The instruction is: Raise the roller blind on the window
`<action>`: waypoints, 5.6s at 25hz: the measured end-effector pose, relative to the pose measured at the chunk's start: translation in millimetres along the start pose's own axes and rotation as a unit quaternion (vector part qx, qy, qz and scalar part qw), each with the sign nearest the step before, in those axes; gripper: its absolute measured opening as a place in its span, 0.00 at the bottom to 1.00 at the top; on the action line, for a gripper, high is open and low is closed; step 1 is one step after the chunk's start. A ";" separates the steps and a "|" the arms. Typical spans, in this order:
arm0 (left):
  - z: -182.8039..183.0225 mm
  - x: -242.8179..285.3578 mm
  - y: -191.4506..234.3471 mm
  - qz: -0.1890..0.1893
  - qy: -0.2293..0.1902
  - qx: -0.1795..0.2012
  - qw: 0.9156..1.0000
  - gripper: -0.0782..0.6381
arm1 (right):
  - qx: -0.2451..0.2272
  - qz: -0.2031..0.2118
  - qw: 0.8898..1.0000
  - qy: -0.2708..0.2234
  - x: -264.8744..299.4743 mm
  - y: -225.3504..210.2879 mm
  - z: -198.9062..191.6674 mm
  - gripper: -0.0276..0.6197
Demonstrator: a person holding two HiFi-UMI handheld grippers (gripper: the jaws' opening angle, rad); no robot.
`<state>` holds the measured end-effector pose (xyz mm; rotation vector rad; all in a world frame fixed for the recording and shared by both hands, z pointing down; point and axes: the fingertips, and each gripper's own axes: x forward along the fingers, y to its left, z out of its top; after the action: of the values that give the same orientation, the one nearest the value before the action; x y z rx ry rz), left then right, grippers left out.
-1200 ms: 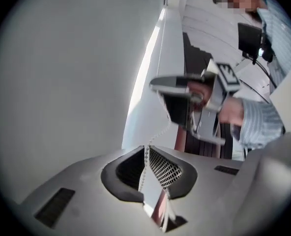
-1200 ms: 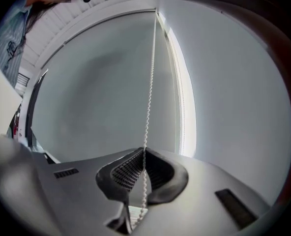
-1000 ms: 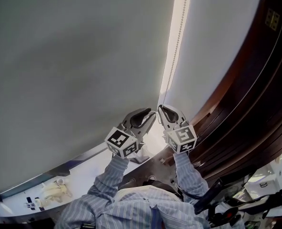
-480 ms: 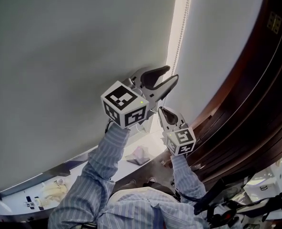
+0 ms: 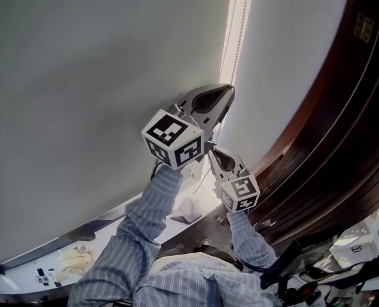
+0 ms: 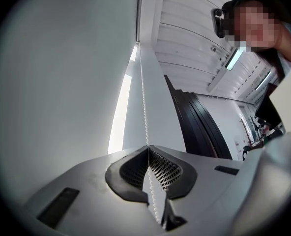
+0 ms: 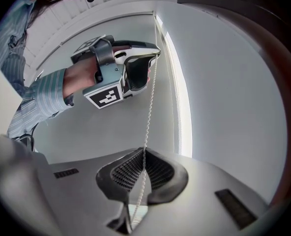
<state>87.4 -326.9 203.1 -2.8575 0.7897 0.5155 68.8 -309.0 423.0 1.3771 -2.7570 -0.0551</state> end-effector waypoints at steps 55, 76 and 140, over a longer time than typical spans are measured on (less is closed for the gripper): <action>-225.6 -115.0 -11.9 0.070 0.126 -0.166 0.975 0.12 | 0.007 0.067 0.988 -0.137 8.0 -2.3 165.7 0.07; -398.1 -208.0 -55.5 0.108 0.320 -0.267 0.903 0.12 | -0.009 0.002 0.999 0.031 -1.1 22.4 -22.2 0.06; -228.5 -124.0 16.8 0.101 0.138 -0.188 0.967 0.12 | 0.062 -0.015 0.994 0.084 -61.1 34.3 -126.6 0.05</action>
<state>45.0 -331.6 460.1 -3.2674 1.1515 0.3203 86.9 -240.2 549.1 1.3820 -2.6390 0.2234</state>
